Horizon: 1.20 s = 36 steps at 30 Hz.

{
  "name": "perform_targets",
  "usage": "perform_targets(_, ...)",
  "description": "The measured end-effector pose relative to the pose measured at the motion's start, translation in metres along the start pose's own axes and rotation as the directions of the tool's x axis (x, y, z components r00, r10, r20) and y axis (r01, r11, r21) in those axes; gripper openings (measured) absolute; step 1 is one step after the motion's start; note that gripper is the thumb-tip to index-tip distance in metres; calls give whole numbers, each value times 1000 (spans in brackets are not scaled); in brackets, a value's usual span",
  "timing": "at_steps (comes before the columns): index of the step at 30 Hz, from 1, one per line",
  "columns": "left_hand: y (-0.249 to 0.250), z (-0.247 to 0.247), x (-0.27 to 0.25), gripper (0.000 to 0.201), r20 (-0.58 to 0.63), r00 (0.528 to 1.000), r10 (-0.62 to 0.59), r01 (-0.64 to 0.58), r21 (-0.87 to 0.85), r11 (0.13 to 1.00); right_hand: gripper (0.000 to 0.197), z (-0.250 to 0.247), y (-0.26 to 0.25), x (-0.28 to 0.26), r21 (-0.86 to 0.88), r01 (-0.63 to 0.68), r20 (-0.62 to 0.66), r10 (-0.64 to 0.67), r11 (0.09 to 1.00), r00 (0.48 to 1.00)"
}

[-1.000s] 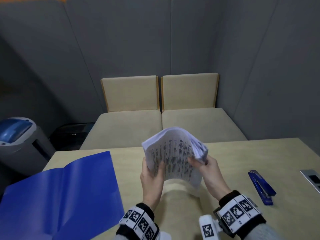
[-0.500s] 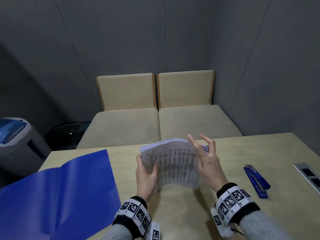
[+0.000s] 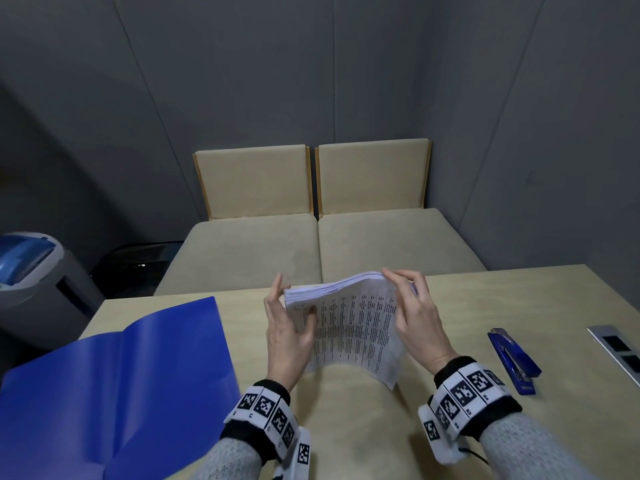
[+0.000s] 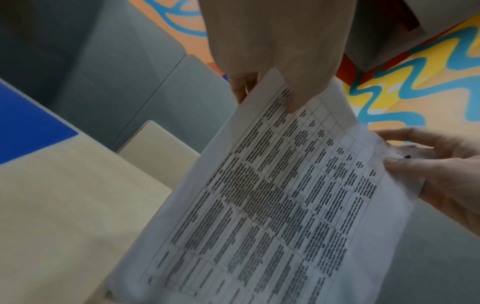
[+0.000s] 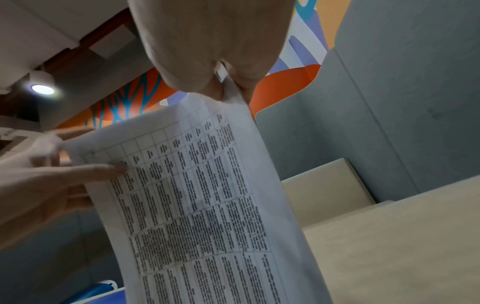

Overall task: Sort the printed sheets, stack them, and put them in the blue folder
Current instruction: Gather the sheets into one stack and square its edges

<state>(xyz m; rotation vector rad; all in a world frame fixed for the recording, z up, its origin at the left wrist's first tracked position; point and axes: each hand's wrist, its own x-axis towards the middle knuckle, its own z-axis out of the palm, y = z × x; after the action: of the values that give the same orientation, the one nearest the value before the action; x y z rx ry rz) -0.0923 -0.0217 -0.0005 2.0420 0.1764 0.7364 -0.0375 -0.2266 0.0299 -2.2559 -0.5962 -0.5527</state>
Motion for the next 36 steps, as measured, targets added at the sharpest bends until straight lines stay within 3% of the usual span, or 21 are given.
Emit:
perform_targets(4, 7, -5, 13, 96, 69, 958, 277, -285, 200, 937, 76, 3, 3, -2, -45, 7, 18, -6, 999, 1000)
perform_targets(8, 2, -6, 16, 95, 243, 914, 325, -397, 362, 844, 74, 4, 6, 0, -34, 11, -7, -12, 999, 1000)
perform_targets(10, 0, -6, 18, 90, 230, 924, 305, -369, 338, 865, 73, 5, 6, -1, -9, -7, -16, 7, 1000, 1000)
perform_targets(12, 0, -6, 20, 83, 189, 933, 306, -351, 293, 889, 66, 3, -1, -4, 117, -117, -33, 121, 986, 992)
perform_targets(16, 9, -4, 20, 63, 76, 960, 270, -279, 150, 949, 49, -3, -11, -6, 426, -378, 38, 402, 822, 915)
perform_targets(18, 11, 1, 19, 61, 2, 996, 85, -85, -41, 996, 28, 3, -9, -5, 479, -415, 79, 433, 773, 898)
perform_targets(20, 13, 3, 19, 55, 61, 986, -154, 165, -288, 943, 16, 10, -7, -2, 516, -420, 86, 442, 747, 893)
perform_targets(21, 13, 4, 19, 41, 100, 974, -201, 224, -357, 907, 17, 13, -7, -1, 514, -415, 78, 440, 751, 894)
perform_targets(23, 19, 4, 17, 12, 67, 981, -184, 196, -344, 918, 15, 14, -10, 1, 509, -374, 35, 416, 775, 909)
perform_targets(24, 21, 4, 16, 7, 28, 987, -158, 158, -317, 935, 13, 13, -13, 1, 517, -345, 6, 399, 783, 917)
perform_targets(28, 18, 12, 1, 11, -16, 991, -132, 125, -229, 965, 10, 19, -14, -5, 518, -336, -18, 403, 787, 915)
perform_targets(32, 8, 17, -9, 12, -20, 991, -133, 127, -183, 975, 24, 26, -10, -13, 508, -375, 4, 434, 775, 901)
perform_targets(36, 3, 13, -2, 13, -23, 991, -130, 124, -172, 977, 44, 20, -8, -8, 372, -253, -80, 302, 893, 950)
